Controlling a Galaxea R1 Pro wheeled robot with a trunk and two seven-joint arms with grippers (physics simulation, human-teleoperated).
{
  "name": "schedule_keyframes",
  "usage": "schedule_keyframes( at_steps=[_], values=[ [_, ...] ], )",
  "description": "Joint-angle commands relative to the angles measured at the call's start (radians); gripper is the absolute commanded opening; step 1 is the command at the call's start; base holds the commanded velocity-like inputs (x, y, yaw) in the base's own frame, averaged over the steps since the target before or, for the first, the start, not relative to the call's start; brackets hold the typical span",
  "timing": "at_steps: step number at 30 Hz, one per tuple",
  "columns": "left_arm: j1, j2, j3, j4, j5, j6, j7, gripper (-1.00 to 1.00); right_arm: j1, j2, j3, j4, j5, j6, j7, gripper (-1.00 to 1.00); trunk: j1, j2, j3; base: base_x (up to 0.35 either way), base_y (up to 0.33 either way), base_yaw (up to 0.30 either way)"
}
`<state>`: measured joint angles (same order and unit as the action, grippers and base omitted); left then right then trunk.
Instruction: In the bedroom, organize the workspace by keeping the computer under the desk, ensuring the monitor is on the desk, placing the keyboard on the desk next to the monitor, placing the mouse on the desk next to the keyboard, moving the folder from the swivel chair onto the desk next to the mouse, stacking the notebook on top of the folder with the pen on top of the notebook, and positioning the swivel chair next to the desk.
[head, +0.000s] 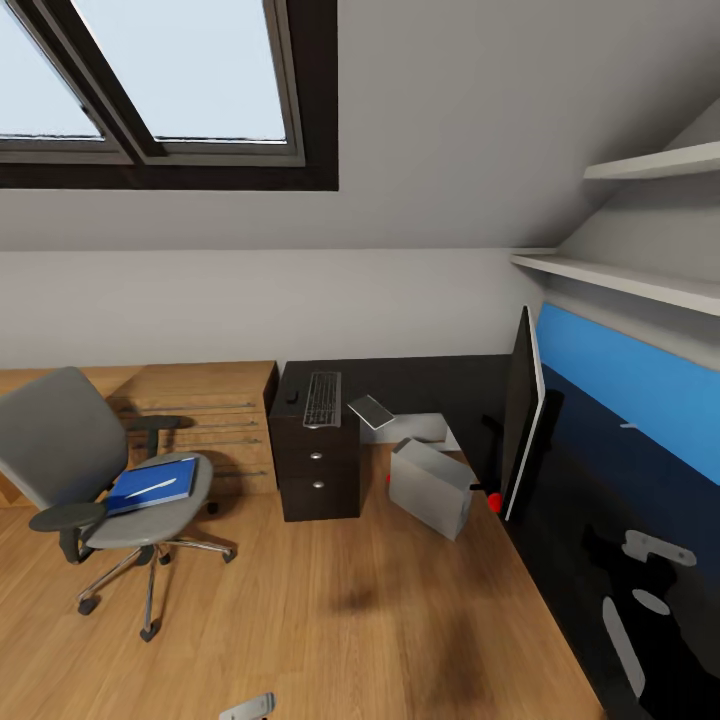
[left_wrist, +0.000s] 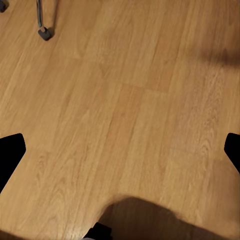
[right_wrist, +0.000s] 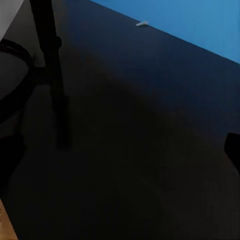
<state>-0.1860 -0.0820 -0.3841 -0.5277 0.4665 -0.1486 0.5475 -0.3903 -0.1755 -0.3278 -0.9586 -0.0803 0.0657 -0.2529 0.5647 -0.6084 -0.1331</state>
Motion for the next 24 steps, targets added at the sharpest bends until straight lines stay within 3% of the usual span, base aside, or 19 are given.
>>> schedule_keyframes(
  at_steps=[1, 5, 8, 24],
  values=[
    [-0.001, 0.001, -0.008, 0.000, 0.011, -0.006, 0.006, 1.00, -0.020, -0.005, 0.000, 0.022, -0.011, 0.005, -0.003, 1.00, 0.000, -0.002, -0.002, 0.000, 0.000, 0.000],
    [-0.001, 0.001, -0.008, 0.000, 0.011, -0.006, 0.006, 1.00, -0.085, -0.023, -0.002, 0.108, -0.018, 0.005, -0.001, 1.00, 0.000, -0.002, -0.002, 0.000, 0.000, 0.000],
    [-0.001, 0.001, -0.008, 0.000, 0.011, -0.006, 0.006, 1.00, -0.102, -0.027, -0.004, 0.134, -0.020, 0.003, -0.001, 1.00, 0.000, -0.002, -0.002, 0.000, 0.000, 0.000],
    [-0.001, 0.001, -0.009, 0.000, 0.010, -0.006, 0.006, 1.00, -0.119, -0.010, -0.001, 0.151, -0.023, -0.059, 0.006, 1.00, 0.000, -0.002, -0.002, 0.000, 0.000, 0.000]
  ],
)
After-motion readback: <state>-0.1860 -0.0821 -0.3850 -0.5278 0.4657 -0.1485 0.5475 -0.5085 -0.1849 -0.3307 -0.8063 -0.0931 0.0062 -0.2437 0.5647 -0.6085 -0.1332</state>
